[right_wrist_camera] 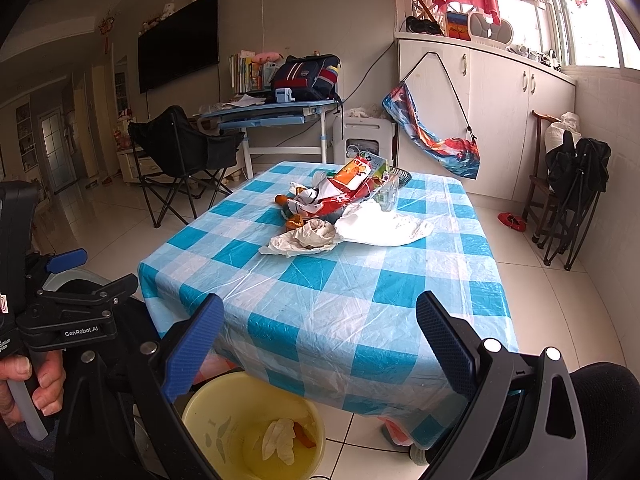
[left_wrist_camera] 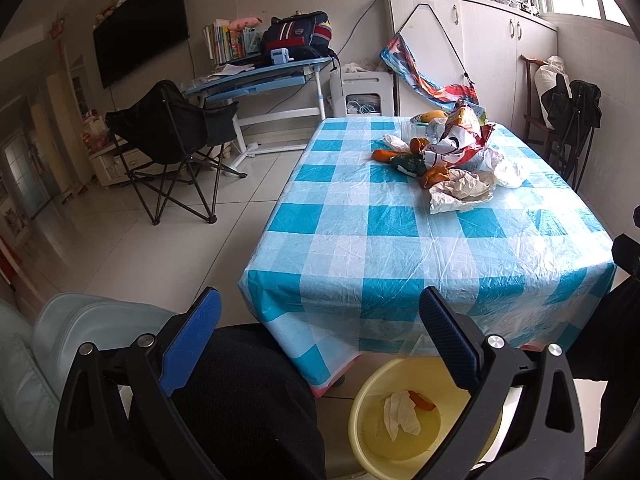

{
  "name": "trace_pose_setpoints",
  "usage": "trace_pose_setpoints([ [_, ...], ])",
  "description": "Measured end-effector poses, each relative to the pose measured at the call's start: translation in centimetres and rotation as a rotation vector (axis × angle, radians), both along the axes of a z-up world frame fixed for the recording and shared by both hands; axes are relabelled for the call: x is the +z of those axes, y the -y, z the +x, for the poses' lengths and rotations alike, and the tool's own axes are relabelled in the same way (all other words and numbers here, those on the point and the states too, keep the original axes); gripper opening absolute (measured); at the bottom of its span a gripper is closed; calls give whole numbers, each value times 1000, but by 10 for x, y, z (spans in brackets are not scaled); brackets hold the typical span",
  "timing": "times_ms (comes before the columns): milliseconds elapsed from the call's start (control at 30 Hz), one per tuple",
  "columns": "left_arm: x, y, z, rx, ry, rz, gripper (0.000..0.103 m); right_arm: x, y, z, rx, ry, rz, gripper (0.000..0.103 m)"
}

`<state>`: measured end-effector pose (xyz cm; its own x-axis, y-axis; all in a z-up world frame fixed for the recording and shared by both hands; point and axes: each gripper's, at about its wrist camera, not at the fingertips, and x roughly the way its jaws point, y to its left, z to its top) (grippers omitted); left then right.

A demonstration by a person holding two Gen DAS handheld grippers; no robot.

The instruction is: Collect trash

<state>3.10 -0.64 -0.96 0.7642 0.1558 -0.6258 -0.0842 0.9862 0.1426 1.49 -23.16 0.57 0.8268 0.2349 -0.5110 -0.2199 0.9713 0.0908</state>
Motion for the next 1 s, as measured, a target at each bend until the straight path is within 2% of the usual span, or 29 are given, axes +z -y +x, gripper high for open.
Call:
trace_pose_setpoints([
  [233,-9,25,21,-98,-45,-4,96,2,20,25,6,-67,38,93],
  [433,-4,33,64,-130,-88,-147,96,2,39,68,22,-125,111,93],
  [600,-11,63,108,-172,-107,-163,96,6,44,102,25,-156,158,93],
  [700,-23,78,132,-190,-138,-186,89,9,47,117,24,-152,157,93],
  [800,-36,84,156,-174,-177,-281,81,3,54,123,6,-146,181,93],
  [900,-52,93,178,-156,-219,-301,63,-9,62,127,-20,-183,228,93],
  [967,-62,96,189,-172,-255,-309,15,-13,63,128,-24,-199,241,93],
  [1000,-63,95,191,-181,-255,-320,15,-13,62,128,-20,-197,239,93],
])
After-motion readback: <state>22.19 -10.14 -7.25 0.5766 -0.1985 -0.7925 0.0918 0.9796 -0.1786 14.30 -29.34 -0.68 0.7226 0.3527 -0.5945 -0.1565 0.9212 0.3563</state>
